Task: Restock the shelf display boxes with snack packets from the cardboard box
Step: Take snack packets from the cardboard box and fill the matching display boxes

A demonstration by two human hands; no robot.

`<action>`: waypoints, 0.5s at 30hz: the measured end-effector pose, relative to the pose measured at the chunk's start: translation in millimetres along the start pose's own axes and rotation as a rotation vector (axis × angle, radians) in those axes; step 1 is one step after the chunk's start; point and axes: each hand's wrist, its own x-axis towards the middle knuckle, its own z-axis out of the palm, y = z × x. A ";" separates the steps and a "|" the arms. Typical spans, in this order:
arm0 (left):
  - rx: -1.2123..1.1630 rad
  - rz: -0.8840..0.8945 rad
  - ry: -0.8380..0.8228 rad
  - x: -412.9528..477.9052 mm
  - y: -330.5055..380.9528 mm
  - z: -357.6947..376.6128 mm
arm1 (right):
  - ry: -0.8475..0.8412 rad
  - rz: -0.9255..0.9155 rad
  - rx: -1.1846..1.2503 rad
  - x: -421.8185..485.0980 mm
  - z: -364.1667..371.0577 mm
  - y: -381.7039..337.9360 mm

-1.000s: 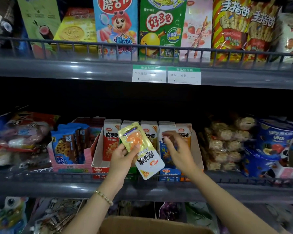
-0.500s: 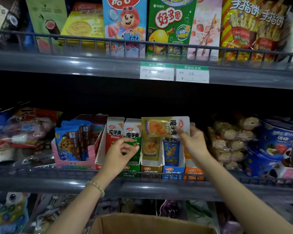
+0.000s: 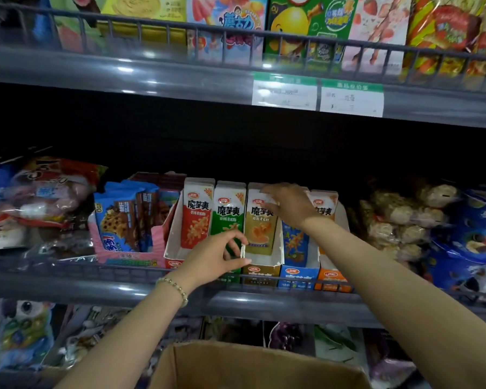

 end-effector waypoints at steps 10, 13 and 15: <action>0.013 -0.006 0.029 0.1 -1.4 2.4 | 0.075 -0.001 0.041 4.7 20.4 9.7; 0.039 -0.007 0.050 -4.1 0.2 5.4 | 0.118 -0.008 0.067 -8.5 20.6 10.3; 0.049 0.007 0.084 -8.8 -0.5 10.0 | 0.144 -0.040 0.093 -24.5 18.2 8.3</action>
